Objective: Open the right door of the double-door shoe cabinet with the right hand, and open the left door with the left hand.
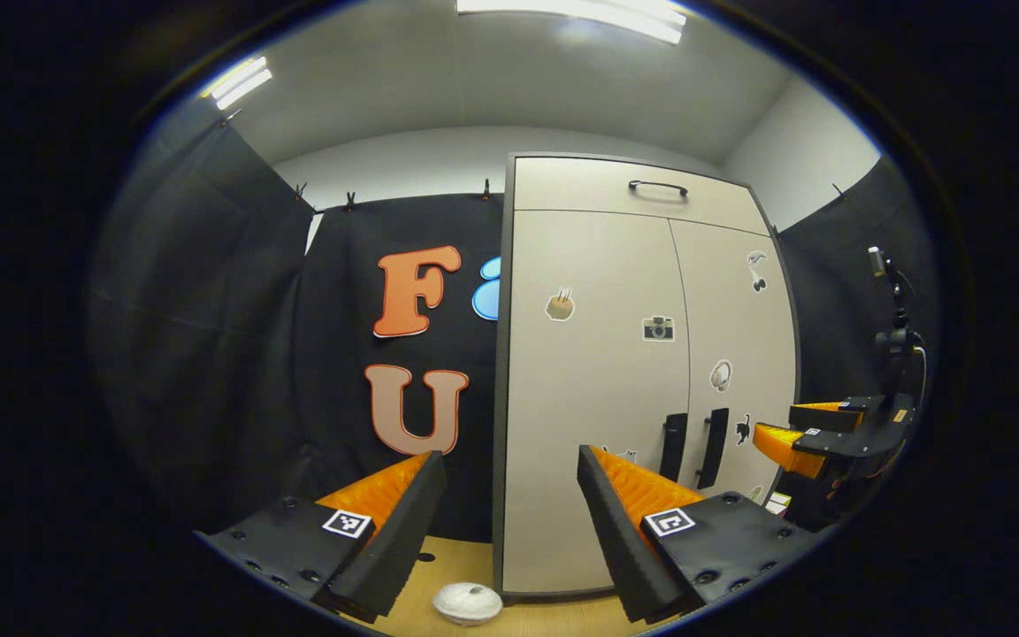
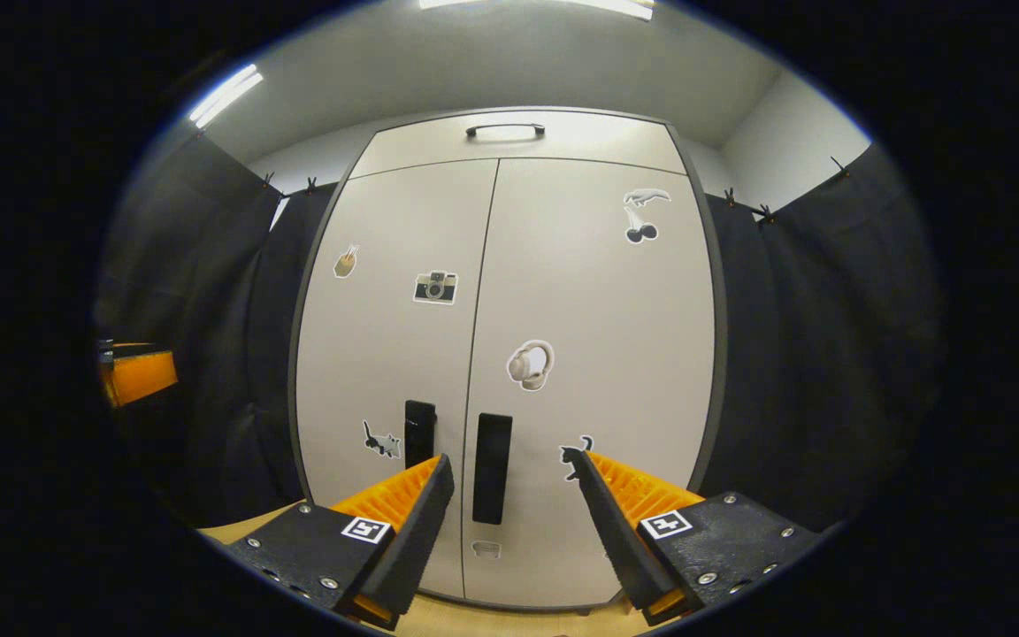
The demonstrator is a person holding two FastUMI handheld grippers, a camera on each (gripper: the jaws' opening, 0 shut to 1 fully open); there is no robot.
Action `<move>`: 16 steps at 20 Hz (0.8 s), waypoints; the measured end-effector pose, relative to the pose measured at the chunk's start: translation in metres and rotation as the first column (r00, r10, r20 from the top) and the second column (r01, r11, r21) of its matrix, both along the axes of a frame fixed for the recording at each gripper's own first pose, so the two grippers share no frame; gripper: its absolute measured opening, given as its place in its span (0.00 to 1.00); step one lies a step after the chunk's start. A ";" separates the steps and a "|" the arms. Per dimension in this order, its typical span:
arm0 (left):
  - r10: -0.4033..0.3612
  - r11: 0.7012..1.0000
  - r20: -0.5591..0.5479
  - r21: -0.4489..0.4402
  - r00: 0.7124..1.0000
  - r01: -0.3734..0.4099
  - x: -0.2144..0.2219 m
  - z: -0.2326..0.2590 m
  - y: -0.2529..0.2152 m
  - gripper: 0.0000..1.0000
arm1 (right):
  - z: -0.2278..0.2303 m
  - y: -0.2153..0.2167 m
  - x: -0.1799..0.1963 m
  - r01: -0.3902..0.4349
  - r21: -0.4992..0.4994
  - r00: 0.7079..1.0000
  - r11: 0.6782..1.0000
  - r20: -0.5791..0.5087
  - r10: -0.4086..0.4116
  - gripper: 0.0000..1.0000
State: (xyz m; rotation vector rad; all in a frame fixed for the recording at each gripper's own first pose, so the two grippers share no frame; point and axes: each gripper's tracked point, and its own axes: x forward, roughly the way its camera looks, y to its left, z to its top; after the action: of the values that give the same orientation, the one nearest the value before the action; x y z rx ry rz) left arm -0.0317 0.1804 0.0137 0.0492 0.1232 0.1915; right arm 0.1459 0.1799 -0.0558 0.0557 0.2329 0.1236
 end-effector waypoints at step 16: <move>-0.067 0.997 -0.072 -0.054 0.995 0.063 0.018 -0.041 0.012 0.96 | -0.081 0.019 0.076 0.168 0.085 0.969 0.982 -0.199 -0.149 0.34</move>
State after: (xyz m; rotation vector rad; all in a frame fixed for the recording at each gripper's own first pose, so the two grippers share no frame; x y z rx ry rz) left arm -0.0137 0.1922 -0.0277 0.0086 0.1997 0.1211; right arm 0.2224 0.1986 -0.1369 0.1873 0.4140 -0.0304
